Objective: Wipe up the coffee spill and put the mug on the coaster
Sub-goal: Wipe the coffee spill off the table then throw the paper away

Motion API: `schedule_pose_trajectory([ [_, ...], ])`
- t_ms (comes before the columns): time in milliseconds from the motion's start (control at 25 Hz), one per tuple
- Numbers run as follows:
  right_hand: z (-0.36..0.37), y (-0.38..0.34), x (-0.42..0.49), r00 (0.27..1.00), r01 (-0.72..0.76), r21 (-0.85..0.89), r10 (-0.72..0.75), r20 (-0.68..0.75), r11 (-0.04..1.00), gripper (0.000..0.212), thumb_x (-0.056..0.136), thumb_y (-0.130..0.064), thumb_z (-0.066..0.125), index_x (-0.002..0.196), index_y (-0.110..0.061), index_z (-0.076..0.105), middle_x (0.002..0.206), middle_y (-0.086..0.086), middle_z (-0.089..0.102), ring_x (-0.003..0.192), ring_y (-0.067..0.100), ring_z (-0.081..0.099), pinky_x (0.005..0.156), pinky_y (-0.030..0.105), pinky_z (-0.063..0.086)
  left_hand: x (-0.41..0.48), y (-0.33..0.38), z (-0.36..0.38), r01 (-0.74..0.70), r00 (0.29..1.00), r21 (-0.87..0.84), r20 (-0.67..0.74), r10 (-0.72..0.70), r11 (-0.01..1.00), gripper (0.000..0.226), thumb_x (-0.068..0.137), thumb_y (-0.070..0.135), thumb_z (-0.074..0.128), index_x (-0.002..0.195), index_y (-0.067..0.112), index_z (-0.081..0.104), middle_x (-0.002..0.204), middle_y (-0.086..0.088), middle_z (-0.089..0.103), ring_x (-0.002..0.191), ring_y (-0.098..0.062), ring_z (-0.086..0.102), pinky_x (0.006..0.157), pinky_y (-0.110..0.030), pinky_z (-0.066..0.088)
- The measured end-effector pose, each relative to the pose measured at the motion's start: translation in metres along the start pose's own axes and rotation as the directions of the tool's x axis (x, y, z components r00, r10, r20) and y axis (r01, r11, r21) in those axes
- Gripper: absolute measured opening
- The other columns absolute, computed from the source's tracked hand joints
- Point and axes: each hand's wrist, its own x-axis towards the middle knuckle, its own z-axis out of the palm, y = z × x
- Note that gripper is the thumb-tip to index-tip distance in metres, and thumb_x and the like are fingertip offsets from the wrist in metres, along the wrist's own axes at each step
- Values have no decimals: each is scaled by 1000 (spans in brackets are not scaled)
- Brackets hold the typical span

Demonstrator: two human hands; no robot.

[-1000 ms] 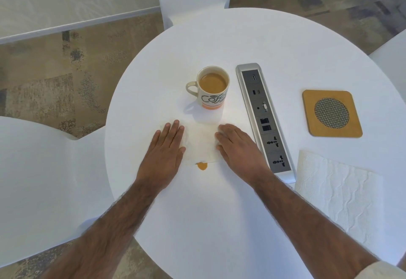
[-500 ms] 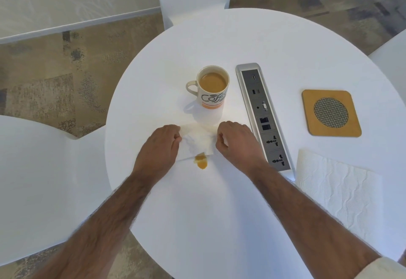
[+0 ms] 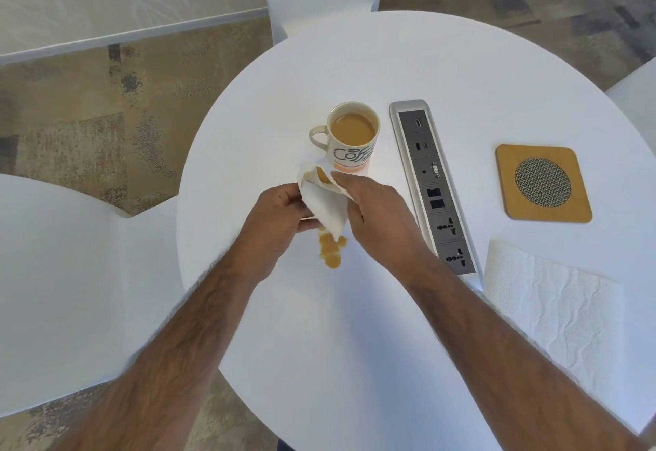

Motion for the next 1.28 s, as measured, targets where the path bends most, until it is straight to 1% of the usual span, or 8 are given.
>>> schedule_pose_trajectory([
  [160, 6, 2, 2, 995, 97, -208, -99, 0, 973, 50, 94, -3, 52, 143, -11, 54, 140, 8, 64, 110, 37, 66, 86, 42, 53, 0, -5, -8, 108, 993, -192, 73, -95, 975, 31, 100, -5, 48, 125, 0, 67, 119, -15, 76, 108, -25, 73, 96, -40, 58],
  [360, 26, 19, -5, 958, 242, -438, -286, -37, 866, 53, 92, -10, 38, 142, 2, 52, 147, 22, 55, 136, 41, 53, 112, 53, 45, -6, -10, 8, 205, 970, -405, 204, -131, 891, 34, 101, -2, 48, 131, 4, 63, 129, -18, 70, 109, -27, 70, 101, -45, 56],
  [560, 49, 30, -13, 957, 268, -458, -178, 231, 847, 56, 94, -20, 31, 141, 0, 54, 154, 22, 49, 142, 41, 46, 117, 52, 37, -8, -18, -14, 303, 916, 94, -304, -262, 948, 26, 96, -1, 42, 94, 4, 67, 88, -20, 71, 61, -21, 60, 53, -27, 53],
  [640, 50, 28, -11, 964, 235, -418, -155, 215, 878, 52, 100, -35, 33, 123, -2, 66, 144, 19, 59, 131, 39, 56, 106, 50, 49, -7, -31, -25, 246, 895, 370, -441, -64, 896, 31, 94, 1, 39, 92, 11, 68, 93, -13, 72, 70, -21, 61, 62, -29, 48],
  [800, 50, 19, 3, 997, 78, -402, -63, 50, 912, 44, 98, -38, 55, 130, -8, 58, 140, 16, 55, 110, 37, 59, 69, 48, 59, -3, -76, -42, 92, 859, 899, -289, 423, 429, 35, 99, 5, 47, 131, 11, 62, 141, -15, 60, 131, -38, 53, 107, -48, 41],
  [960, 64, 10, 17, 997, 49, -510, -15, 71, 859, 56, 101, -45, 46, 150, -18, 43, 156, 21, 41, 118, 41, 55, 76, 51, 58, 2, -109, -49, 135, 906, 968, -207, 369, 212, 59, 108, 35, 28, 163, 14, 22, 171, -14, 15, 158, -39, 14, 125, -56, 10],
  [1120, 83, 13, 16, 988, 64, -525, 22, 155, 849, 65, 105, -56, 26, 159, -21, 27, 169, 17, 21, 153, 41, 22, 116, 61, 31, 1, -114, -52, 135, 906, 975, -193, 377, 175, 65, 105, 40, 17, 165, 16, 11, 173, -11, 7, 159, -35, 8, 127, -56, 6],
  [1280, 85, 28, 1, 965, 212, -462, -110, 238, 861, 67, 107, -54, 22, 164, -18, 15, 173, 4, 8, 159, 29, 3, 125, 56, 12, 1, -113, -52, 134, 902, 976, -191, 387, 170, 66, 103, 39, 15, 165, 16, 9, 173, -11, 7, 159, -34, 8, 127, -55, 5],
])
